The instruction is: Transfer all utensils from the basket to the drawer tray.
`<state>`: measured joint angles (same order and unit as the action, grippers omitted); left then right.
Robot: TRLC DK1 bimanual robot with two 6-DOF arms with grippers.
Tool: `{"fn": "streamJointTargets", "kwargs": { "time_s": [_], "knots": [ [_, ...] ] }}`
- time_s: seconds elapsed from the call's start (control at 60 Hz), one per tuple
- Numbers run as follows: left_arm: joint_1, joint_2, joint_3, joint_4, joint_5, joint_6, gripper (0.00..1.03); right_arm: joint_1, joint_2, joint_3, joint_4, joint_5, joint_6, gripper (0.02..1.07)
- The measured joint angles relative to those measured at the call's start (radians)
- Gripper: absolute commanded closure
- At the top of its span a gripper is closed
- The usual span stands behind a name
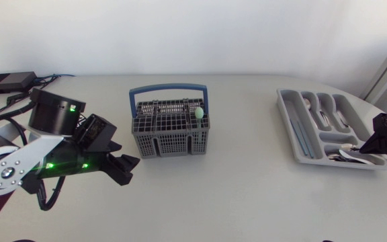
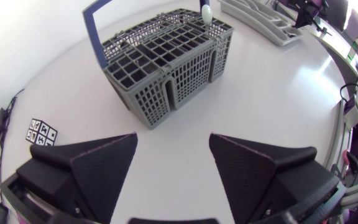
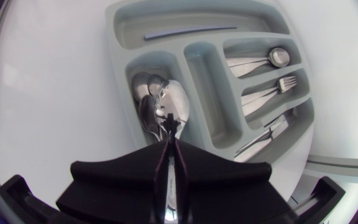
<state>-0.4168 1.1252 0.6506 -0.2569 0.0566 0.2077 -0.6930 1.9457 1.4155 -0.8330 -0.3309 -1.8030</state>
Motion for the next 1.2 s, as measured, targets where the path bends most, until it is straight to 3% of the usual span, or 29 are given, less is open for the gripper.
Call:
{"fn": "streamJointTargets", "kwargs": {
  "time_s": [0.35,0.467,0.583,0.85,1.017,1.2],
  "knots": [
    [-0.024,0.009,0.031,-0.004,-0.023,-0.023,0.23,0.031,0.054,0.036,0.098,0.006,-0.024,1.0],
    [-0.029,0.022,0.035,-0.004,-0.029,-0.026,0.23,0.04,0.055,0.022,0.127,0.013,-0.027,0.9],
    [-0.045,0.034,0.051,-0.003,-0.032,-0.032,0.23,0.039,0.055,-0.009,0.156,0.017,-0.027,0.67],
    [-0.084,0.063,0.082,0.011,-0.036,-0.051,0.23,0.038,-0.027,-0.093,0.153,-0.001,-0.019,0.38],
    [-0.089,0.073,0.084,0.017,-0.037,-0.051,0.21,0.089,-0.189,-0.161,0.078,-0.039,0.057,0.36],
    [-0.089,0.074,0.084,0.021,-0.037,-0.051,0.21,0.254,-0.324,-0.193,-0.015,-0.084,0.242,0.33]
  ]
}}
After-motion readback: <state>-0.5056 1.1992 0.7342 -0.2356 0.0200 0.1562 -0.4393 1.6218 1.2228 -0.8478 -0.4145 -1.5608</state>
